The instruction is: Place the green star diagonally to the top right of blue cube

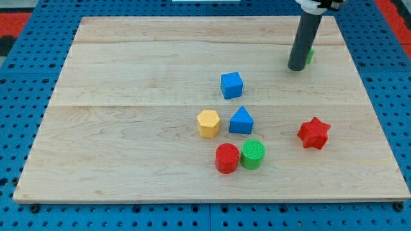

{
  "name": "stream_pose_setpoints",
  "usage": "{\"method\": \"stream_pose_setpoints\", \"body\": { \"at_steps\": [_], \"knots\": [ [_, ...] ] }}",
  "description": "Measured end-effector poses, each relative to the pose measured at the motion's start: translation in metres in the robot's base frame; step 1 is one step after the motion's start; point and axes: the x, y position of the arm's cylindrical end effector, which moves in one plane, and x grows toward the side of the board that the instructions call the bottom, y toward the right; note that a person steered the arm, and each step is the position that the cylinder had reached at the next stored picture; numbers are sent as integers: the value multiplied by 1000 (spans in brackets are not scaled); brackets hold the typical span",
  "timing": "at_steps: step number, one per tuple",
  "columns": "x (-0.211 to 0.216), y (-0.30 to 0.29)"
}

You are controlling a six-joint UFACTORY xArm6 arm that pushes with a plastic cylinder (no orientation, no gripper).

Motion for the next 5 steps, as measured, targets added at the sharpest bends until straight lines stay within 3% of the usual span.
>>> {"method": "stream_pose_setpoints", "body": {
  "at_steps": [2, 3, 4, 5],
  "knots": [
    [-55, 55],
    [-98, 27],
    [-96, -14],
    [-83, 12]
  ]
}}
